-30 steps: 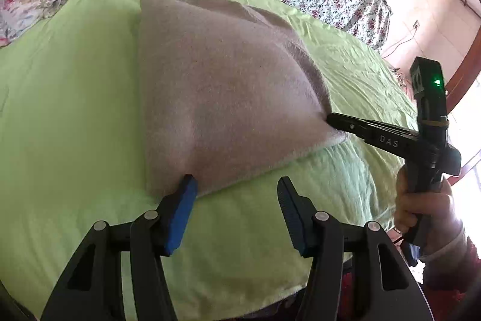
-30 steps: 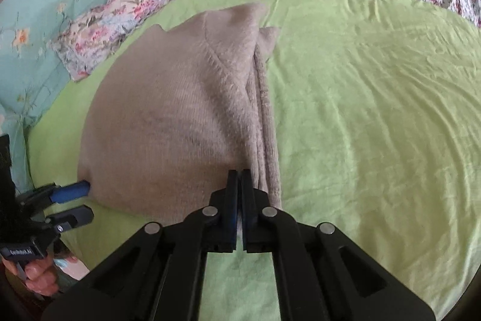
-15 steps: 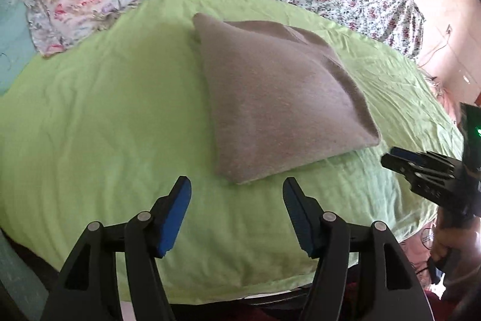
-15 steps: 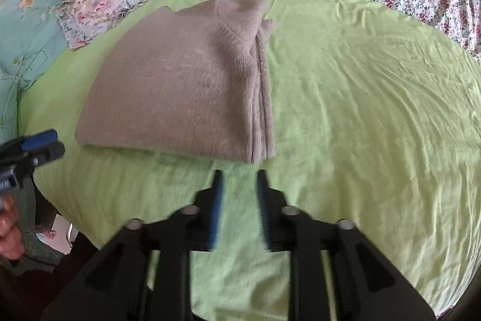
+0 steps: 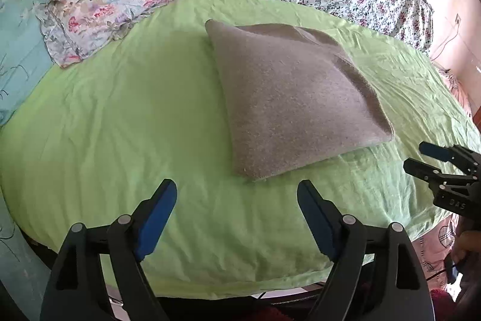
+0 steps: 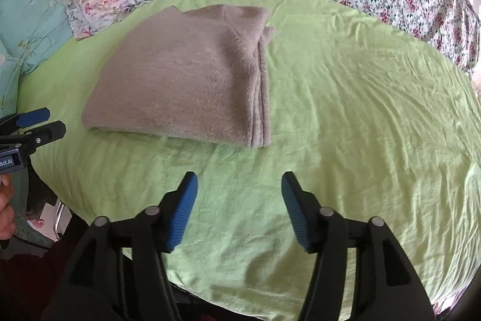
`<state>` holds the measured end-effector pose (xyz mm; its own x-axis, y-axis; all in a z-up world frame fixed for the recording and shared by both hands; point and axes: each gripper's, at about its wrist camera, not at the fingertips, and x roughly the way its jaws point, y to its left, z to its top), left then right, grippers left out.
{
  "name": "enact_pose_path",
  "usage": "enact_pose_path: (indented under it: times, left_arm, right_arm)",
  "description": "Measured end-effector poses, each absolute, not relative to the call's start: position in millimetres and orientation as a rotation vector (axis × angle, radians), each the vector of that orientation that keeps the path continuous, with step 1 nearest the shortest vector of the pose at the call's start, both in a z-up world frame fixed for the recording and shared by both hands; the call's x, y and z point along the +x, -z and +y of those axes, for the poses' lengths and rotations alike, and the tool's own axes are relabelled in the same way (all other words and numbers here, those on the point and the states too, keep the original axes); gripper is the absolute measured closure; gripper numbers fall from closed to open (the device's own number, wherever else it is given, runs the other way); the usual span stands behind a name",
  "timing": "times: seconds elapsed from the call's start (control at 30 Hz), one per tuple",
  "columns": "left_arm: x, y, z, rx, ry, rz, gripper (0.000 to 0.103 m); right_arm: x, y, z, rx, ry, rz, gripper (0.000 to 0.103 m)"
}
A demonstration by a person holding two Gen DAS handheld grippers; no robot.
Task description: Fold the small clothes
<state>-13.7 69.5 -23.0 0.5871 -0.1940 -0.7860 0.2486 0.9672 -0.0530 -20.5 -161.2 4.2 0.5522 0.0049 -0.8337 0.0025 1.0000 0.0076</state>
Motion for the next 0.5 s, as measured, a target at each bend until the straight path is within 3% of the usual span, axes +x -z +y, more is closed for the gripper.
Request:
enact_pose_path:
  times: [0.17,0.5]
  left_arm:
    - [-12.1,23.0,72.1,0.083,0.24,0.912,0.016]
    - [-2.0,24.9,76.6,0.092,0.196,0.925,0.014]
  right_arm:
    - [-19.9,-12.5,-157.4,-0.032,0.009,0.971,0.027]
    - [-12.5,-18.0,-158.5,-0.048,0.012,0.97,0.02]
